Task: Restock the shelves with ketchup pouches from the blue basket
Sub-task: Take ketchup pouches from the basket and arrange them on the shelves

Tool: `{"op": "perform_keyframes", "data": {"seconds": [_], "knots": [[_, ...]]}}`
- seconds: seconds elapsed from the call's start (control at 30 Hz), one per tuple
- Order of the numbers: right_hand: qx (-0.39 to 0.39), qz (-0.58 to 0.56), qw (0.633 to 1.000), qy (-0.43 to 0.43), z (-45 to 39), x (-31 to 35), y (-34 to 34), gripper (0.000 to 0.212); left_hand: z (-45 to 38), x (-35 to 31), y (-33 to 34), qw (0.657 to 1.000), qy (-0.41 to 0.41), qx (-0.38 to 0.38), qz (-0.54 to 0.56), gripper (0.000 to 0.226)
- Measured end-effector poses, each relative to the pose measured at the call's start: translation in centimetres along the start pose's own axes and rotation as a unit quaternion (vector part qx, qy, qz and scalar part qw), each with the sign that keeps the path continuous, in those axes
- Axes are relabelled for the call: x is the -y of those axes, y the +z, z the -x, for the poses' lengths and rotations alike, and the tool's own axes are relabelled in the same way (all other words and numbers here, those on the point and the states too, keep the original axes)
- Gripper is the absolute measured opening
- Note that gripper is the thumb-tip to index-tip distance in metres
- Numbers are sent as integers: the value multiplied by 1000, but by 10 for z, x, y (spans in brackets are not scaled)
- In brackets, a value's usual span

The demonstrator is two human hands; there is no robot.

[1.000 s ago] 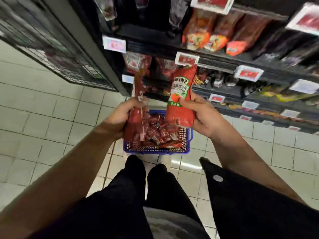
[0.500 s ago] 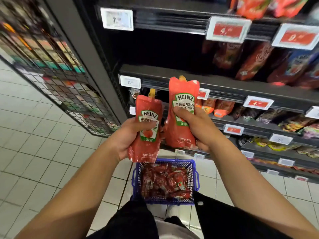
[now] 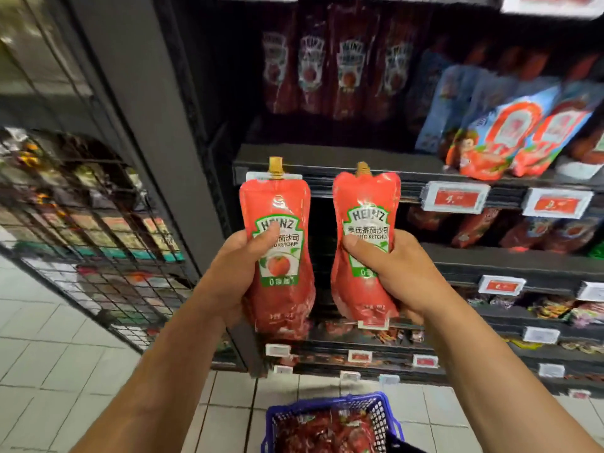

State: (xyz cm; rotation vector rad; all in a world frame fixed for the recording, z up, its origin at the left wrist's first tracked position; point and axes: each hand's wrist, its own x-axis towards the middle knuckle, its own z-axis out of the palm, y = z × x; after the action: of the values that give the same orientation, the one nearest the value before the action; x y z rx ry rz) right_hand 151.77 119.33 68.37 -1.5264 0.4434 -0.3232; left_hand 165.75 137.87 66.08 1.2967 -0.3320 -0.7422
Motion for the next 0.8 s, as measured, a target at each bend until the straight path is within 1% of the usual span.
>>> {"op": "perform_keyframes", "data": {"seconds": [0.1, 0.2, 0.27, 0.4, 0.47, 0.53, 0.63, 0.67, 0.73, 0.8], "knots": [[-16, -23, 999, -23, -12, 15, 12, 20, -21, -31, -7, 999, 39, 11, -17, 33], [-31, -32, 998, -39, -24, 33, 16, 20, -46, -68, -4, 995, 74, 23, -62, 27], [-36, -27, 998, -45, -30, 43, 17, 17, -62, -92, 2, 993, 75, 34, -85, 23], [-34, -28, 998, -47, -42, 57, 13, 15, -97, -135, 18, 993, 52, 17, -104, 19], [-36, -31, 998, -44, -49, 61, 10, 17, -117, -151, 26, 993, 56, -12, -102, 18], [-45, -41, 997, -42, -56, 65, 7, 15, -136, -163, 32, 993, 78, -47, -75, 17], [-60, -57, 996, -39, -68, 71, 3, 12, -163, -177, 38, 989, 117, -77, -36, 22], [-63, -61, 995, -40, -72, 72, 1, 13, -172, -182, 39, 985, 131, -95, -53, 21], [-64, -63, 995, -43, -80, 75, -1, 15, -185, -189, 37, 972, 145, -136, -126, 18], [-65, -65, 995, -43, -88, 77, -3, 18, -196, -186, 32, 957, 156, -159, -184, 37]]}}
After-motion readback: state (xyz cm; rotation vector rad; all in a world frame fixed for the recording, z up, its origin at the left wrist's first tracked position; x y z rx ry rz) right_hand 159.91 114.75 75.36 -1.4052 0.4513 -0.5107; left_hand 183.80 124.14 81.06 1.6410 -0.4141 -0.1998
